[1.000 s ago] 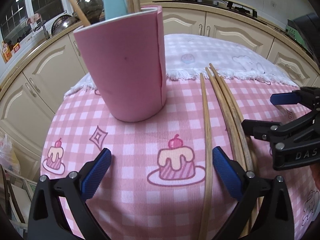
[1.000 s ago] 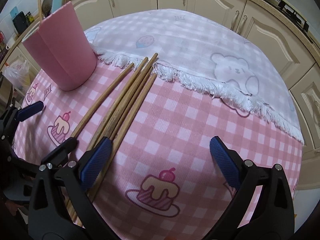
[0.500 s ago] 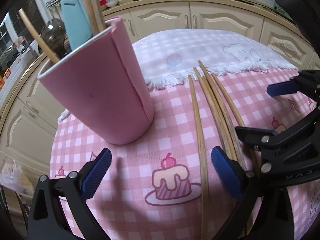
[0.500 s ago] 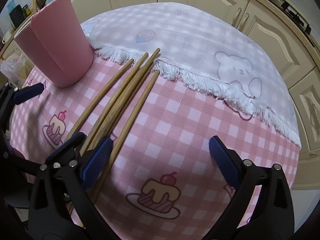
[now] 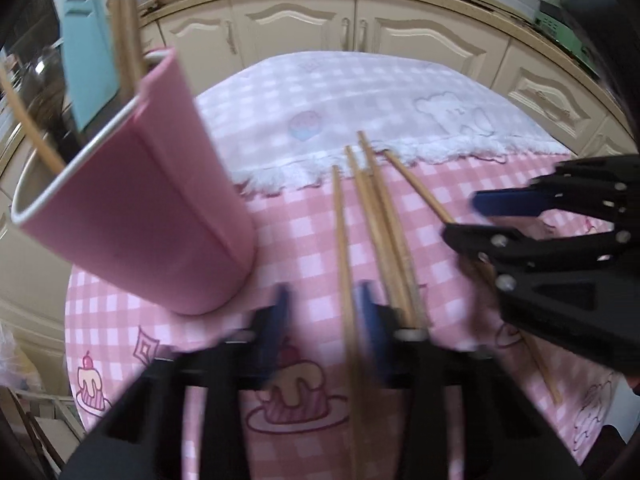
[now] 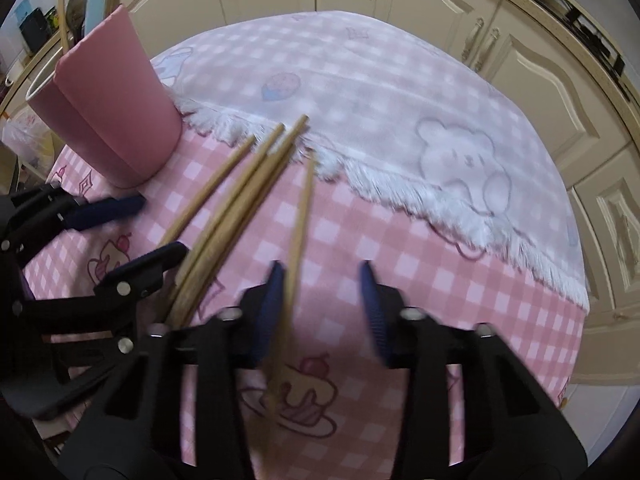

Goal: Organize utensils
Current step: 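Close the left and right grippers on one chopstick each, then lift both chopsticks over the pink cup and open both grippers to drop them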

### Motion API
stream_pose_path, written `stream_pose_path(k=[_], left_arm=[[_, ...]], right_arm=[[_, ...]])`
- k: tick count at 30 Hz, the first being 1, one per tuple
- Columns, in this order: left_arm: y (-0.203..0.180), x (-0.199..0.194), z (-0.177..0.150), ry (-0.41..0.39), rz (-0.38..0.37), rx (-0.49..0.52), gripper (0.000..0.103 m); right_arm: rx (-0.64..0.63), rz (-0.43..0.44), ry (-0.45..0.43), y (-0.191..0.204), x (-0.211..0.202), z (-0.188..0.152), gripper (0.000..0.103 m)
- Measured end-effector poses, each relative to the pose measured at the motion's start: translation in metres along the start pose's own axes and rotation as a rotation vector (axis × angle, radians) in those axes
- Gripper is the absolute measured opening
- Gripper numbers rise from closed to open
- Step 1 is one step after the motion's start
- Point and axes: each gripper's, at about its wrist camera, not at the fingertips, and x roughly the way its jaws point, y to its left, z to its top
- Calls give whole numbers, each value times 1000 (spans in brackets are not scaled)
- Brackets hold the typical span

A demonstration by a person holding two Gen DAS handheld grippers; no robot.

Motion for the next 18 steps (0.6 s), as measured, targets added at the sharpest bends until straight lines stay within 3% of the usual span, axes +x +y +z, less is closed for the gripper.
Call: stream_pose_path(k=[2,9,18], left_arm=[[-4,-1,0,6,2,11,6],[7,-21,-21,-45,-23,-51,5],[27,-90,-39,-316,-65,-189,5]], right_arm=[[-13,14,-1,0,-1,-2,6],[95,219,-95,-29,-20,-25,6],[174,434,-336,-51,-70,-39,6]])
